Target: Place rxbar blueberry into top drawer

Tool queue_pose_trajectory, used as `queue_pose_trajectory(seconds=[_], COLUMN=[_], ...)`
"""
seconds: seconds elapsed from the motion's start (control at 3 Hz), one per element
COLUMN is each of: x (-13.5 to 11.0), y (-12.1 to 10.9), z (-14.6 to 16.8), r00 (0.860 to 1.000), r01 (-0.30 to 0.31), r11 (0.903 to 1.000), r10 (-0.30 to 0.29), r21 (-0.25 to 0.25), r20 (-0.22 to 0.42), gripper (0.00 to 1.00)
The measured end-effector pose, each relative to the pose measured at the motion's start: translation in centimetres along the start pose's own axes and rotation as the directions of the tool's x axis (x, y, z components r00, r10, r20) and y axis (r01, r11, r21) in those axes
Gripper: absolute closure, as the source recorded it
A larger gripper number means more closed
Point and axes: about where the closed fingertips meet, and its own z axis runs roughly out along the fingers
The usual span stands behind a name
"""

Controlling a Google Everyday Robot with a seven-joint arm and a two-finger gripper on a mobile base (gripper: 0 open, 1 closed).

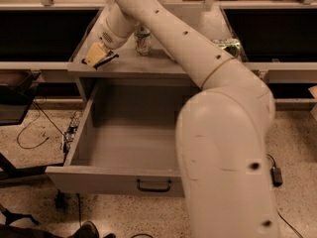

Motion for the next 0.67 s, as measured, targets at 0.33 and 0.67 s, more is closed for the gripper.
queue_pose_trajectory(seconds=[0.33, 0.67], x=[1.4, 4.0], y=[3.0, 6.8], z=[-3.1, -5.8], r00=[0.999, 0.998], r01=[0.014, 0.007], r11=[0.9998, 0.9986], r10=[-0.013, -0.003], r21=[-0.016, -0.052], r20=[0.053, 0.066], gripper=[1.0, 1.0])
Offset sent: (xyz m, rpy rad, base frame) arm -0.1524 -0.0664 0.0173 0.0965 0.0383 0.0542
